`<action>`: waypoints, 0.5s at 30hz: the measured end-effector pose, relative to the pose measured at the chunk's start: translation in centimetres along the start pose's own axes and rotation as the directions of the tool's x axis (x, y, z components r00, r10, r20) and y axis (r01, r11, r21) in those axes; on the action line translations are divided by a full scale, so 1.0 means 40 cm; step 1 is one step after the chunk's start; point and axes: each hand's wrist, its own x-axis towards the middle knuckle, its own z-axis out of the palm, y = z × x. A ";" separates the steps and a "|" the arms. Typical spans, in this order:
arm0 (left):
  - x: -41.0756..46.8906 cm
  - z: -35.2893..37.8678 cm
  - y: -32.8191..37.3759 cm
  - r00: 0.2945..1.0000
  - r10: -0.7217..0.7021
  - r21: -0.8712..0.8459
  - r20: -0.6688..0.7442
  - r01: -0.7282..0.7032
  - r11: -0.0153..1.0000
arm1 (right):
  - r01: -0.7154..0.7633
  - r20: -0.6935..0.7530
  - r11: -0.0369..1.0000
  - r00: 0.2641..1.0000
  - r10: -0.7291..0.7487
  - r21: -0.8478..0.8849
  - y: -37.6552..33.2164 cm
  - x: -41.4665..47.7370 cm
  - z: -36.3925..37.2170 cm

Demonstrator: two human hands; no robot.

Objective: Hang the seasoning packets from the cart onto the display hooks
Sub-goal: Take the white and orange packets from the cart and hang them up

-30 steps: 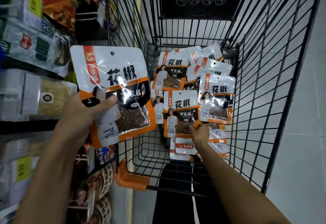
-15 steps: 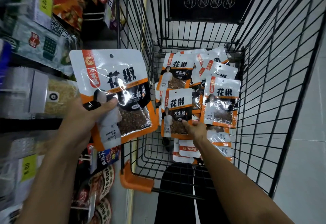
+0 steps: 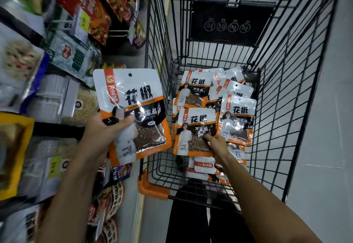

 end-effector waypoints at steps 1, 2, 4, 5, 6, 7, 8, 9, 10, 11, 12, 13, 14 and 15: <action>-0.013 -0.001 0.003 1.000 0.003 -0.007 -0.008 -0.003 1.000 | 0.041 -0.001 0.999 0.999 -0.041 0.008 -0.008 -0.016 -0.009; -0.027 -0.002 0.007 1.000 0.006 -0.010 -0.019 -0.006 1.000 | 0.081 0.005 0.997 0.997 -0.081 0.018 -0.017 -0.034 -0.018; -0.057 -0.003 0.012 0.999 0.005 -0.022 -0.040 -0.006 1.000 | 0.134 0.030 0.991 0.991 -0.134 0.018 -0.041 -0.074 -0.037; -0.074 -0.003 0.016 0.998 -0.001 -0.031 -0.055 -0.001 1.000 | 0.152 0.044 0.988 0.987 -0.152 0.020 -0.056 -0.093 -0.047; -0.094 -0.004 0.019 0.997 -0.007 -0.035 -0.074 0.005 0.999 | 0.161 0.058 0.987 0.985 -0.162 0.020 -0.074 -0.116 -0.055; -0.116 -0.003 0.023 0.996 -0.011 -0.033 -0.093 0.008 0.999 | 0.173 0.078 0.985 0.982 -0.174 0.016 -0.095 -0.140 -0.063; -0.139 -0.003 0.026 0.994 -0.013 -0.037 -0.110 0.009 0.999 | 0.192 0.103 0.981 0.976 -0.192 0.012 -0.116 -0.166 -0.071; -0.164 -0.004 0.030 0.992 -0.016 -0.054 -0.126 0.009 0.999 | 0.220 0.134 0.976 0.966 -0.219 0.011 -0.135 -0.190 -0.080; -0.191 -0.003 0.032 0.990 -0.016 -0.072 -0.140 0.006 0.997 | 0.250 0.163 0.968 0.955 -0.249 0.012 -0.154 -0.215 -0.090; -0.222 -0.002 0.034 0.988 -0.013 -0.083 -0.154 0.001 0.997 | 0.279 0.193 0.960 0.942 -0.276 0.011 -0.171 -0.241 -0.100; -0.255 -0.002 0.037 0.985 -0.006 -0.089 -0.173 -0.009 0.996 | 0.309 0.224 0.951 0.926 -0.304 0.012 -0.188 -0.270 -0.109; -0.291 -0.001 0.040 0.980 0.005 -0.096 -0.201 -0.025 0.995 | 0.341 0.258 0.940 0.907 -0.333 0.014 -0.203 -0.299 -0.117; -0.329 -0.004 0.043 0.972 0.020 -0.106 -0.235 -0.046 0.993 | 0.373 0.291 0.928 0.886 -0.361 0.019 -0.217 -0.330 -0.123; -0.368 -0.007 0.045 0.963 0.041 -0.119 -0.267 -0.075 0.990 | 0.405 0.323 0.914 0.863 -0.389 0.019 -0.228 -0.362 -0.127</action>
